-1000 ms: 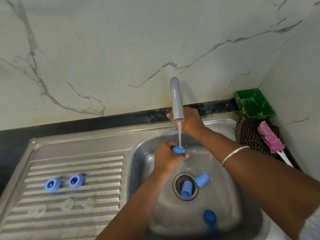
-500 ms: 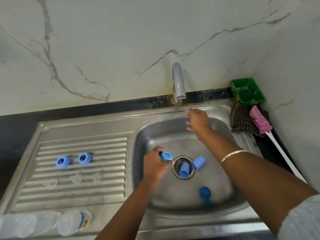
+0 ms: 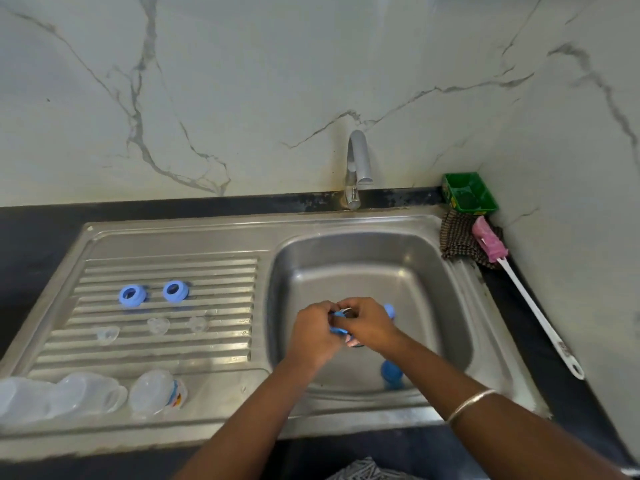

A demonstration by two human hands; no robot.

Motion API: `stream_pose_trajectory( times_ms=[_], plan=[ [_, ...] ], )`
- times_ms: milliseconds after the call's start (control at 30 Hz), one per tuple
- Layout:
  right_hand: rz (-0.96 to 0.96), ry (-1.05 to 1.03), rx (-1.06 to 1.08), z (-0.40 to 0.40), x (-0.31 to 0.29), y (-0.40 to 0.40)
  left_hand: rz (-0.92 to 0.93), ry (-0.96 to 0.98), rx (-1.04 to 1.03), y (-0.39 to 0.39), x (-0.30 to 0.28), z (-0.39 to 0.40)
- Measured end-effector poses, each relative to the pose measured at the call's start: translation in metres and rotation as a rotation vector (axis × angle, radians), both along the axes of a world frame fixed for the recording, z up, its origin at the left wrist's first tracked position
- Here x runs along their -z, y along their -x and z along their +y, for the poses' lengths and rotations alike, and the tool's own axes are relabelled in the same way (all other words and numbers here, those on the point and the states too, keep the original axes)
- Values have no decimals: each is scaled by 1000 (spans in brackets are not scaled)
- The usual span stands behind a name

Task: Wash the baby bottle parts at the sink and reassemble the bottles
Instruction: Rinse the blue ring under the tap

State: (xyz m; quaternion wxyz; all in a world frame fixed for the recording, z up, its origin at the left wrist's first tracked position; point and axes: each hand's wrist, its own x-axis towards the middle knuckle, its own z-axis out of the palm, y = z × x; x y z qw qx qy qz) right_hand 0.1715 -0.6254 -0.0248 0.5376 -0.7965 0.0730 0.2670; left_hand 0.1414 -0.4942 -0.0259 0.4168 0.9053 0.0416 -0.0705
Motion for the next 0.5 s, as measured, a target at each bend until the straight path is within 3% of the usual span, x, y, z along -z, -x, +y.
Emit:
stream_pose_trajectory(
  times_ms=[67, 167, 233, 367, 400, 500],
  plan=[
    [-26, 77, -63, -1, -4, 3, 23, -11, 48, 5, 2, 6],
    [-215, 444, -316, -8, -8, 4, 70, -19, 43, 11, 5, 17],
    [-345, 565, -379, -9, -10, 6, 74, -28, 6, 14, 6, 25],
    [-682, 394, -247, 1, -13, 11, 33, -35, -58, 19, 3, 38],
    [-692, 414, -259, 2, -10, 13, 24, -25, -84, 21, 3, 41],
    [-455, 763, -516, 3, -1, 18, 16, -11, -143, 23, 2, 47]
  ],
)
